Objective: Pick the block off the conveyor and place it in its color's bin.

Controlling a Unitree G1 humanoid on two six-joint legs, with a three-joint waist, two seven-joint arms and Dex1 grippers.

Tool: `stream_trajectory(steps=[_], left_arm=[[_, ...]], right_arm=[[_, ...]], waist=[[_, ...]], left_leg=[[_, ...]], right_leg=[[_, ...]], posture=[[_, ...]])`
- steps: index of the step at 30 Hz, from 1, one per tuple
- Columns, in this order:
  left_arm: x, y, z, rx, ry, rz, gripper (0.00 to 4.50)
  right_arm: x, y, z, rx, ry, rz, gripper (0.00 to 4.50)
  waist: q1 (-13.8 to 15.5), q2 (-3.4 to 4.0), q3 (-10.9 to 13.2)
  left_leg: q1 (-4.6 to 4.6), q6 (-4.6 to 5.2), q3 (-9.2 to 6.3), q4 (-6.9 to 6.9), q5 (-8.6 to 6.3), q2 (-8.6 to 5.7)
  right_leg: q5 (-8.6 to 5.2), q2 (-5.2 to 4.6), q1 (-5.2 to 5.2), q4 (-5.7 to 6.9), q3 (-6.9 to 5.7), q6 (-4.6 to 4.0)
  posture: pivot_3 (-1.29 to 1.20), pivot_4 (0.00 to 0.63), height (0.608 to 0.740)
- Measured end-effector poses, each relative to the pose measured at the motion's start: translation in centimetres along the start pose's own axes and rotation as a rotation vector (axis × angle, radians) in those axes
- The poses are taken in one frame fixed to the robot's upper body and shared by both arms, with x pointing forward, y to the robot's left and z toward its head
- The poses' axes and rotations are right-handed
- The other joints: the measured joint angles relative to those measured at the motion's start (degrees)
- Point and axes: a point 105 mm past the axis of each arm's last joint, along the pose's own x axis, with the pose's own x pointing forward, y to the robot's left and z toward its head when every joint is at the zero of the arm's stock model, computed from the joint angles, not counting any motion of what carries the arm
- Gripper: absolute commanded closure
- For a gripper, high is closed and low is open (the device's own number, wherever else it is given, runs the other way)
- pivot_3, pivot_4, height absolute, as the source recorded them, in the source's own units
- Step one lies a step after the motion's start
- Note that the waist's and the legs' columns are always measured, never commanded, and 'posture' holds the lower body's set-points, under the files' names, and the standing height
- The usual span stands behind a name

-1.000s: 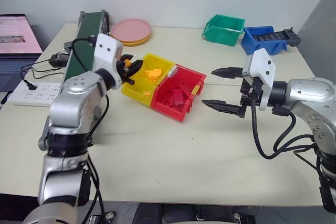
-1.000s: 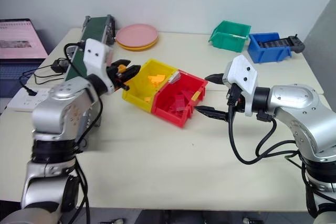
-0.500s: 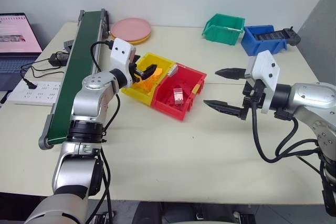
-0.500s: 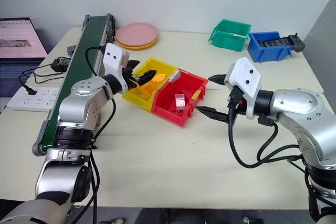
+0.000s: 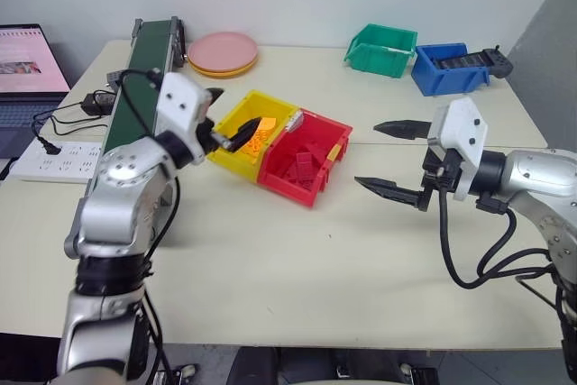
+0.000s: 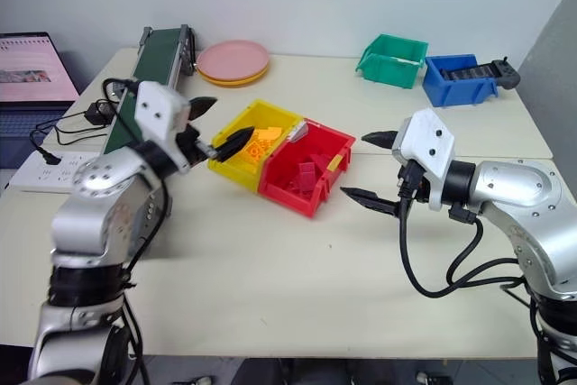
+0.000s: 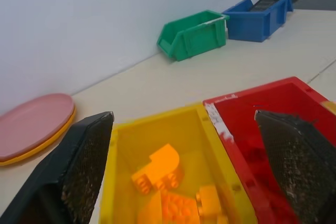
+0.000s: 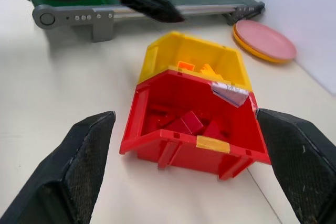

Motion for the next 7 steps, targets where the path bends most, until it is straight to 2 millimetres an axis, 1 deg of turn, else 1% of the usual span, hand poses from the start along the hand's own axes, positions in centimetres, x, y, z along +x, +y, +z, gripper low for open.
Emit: stream_trajectory(steps=[2, 4, 5, 6, 7], left_arm=[[-0.9, -0.3, -0.2, -0.007, 0.014, 0.001, 0.02], [-2.9, -0.7, -0.9, -0.046, 0.044, 0.038, 0.02], [-4.2, -0.8, -1.8, -0.079, 0.078, 0.072, 0.02], [-5.4, -0.9, -2.9, -0.117, 0.127, 0.111, 0.02], [-5.6, -0.9, -3.1, -0.124, 0.135, 0.117, 0.02]], right_arm=[[0.2, -0.1, -0.1, -0.015, -0.034, -0.014, 0.0], [0.2, 0.1, -0.7, -0.011, -0.079, -0.018, 0.0], [0.2, 0.2, -1.6, 0.017, -0.086, -0.024, 0.0], [0.2, 0.2, -3.4, 0.076, -0.068, -0.036, 0.0], [0.2, 0.2, -3.7, 0.089, -0.067, -0.038, 0.0]], waist=[[0.1, 0.0, 0.0], [0.1, -0.06, -0.1], [0.0, -0.08, -0.1], [0.0, -0.07, -0.1], [0.0, -0.07, -0.1]], left_leg=[[0.02, 0.0, -0.01, 0.02, 0.0, -0.02], [0.1, 0.0, 0.01, 0.0, 0.0, 0.01], [0.1, 0.0, 0.02, 0.0, 0.0, 0.02], [0.06, 0.0, 0.02, 0.0, 0.0, 0.02], [0.08, 0.0, 0.02, 0.01, 0.0, 0.02]], right_leg=[[0.0, 0.0, 0.02, 0.06, -0.01, 0.0], [-0.01, 0.0, 0.08, 0.0, 0.02, 0.0], [-0.02, 0.0, 0.1, -0.02, 0.03, 0.0], [-0.02, 0.0, 0.05, 0.01, 0.03, 0.0], [-0.02, 0.0, 0.04, 0.03, 0.03, 0.0]], posture=[[0.0, 0.15, 0.74], [0.0, 0.15, 0.74], [0.0, 0.15, 0.74], [0.0, 0.15, 0.74], [0.0, 0.15, 0.74]])
